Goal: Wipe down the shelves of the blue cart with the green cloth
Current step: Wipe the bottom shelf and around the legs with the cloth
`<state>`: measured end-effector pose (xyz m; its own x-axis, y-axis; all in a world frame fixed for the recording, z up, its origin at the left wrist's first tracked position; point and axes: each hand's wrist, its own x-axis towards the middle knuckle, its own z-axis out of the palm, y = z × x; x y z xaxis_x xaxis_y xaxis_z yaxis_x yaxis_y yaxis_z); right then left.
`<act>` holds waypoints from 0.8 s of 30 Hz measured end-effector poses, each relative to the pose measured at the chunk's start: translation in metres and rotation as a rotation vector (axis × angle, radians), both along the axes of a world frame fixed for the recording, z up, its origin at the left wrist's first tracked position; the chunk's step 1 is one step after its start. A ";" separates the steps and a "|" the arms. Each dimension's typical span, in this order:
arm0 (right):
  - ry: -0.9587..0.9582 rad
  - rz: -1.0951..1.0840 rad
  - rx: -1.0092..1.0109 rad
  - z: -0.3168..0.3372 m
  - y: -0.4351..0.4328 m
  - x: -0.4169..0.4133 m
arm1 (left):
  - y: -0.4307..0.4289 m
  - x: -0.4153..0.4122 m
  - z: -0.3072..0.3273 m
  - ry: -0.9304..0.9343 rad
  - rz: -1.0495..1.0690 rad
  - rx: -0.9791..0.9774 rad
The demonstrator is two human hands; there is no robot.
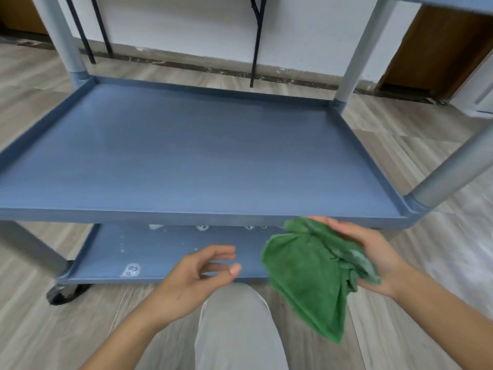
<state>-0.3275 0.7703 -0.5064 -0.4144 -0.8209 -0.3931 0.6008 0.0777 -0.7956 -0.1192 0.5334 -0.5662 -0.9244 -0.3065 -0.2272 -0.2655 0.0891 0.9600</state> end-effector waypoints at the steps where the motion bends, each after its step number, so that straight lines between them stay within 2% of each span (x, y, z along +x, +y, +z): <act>1: -0.051 0.101 -0.040 -0.006 -0.013 0.004 | 0.001 -0.004 0.001 -0.002 -0.003 0.030; 5: 0.003 0.505 -0.118 -0.024 -0.059 0.018 | -0.005 -0.019 0.004 0.043 -0.053 0.267; 8: 0.108 0.653 -0.079 -0.031 -0.087 0.024 | -0.015 -0.023 0.004 0.061 -0.065 0.310; 11: 0.231 0.712 0.095 -0.039 -0.116 0.026 | -0.030 -0.017 -0.008 0.029 0.064 0.311; 14: 0.432 0.669 0.332 -0.052 -0.141 0.034 | -0.048 -0.011 -0.025 -0.003 0.211 0.266; 16: 0.544 0.556 0.438 -0.062 -0.156 0.039 | -0.063 -0.007 -0.036 -0.011 0.298 0.249; 22: 0.666 0.392 0.469 -0.092 -0.186 0.046 | -0.112 -0.023 -0.070 0.081 0.220 0.144; 24: 0.646 0.291 0.447 -0.101 -0.186 0.048 | -0.117 -0.030 -0.075 0.117 0.216 0.093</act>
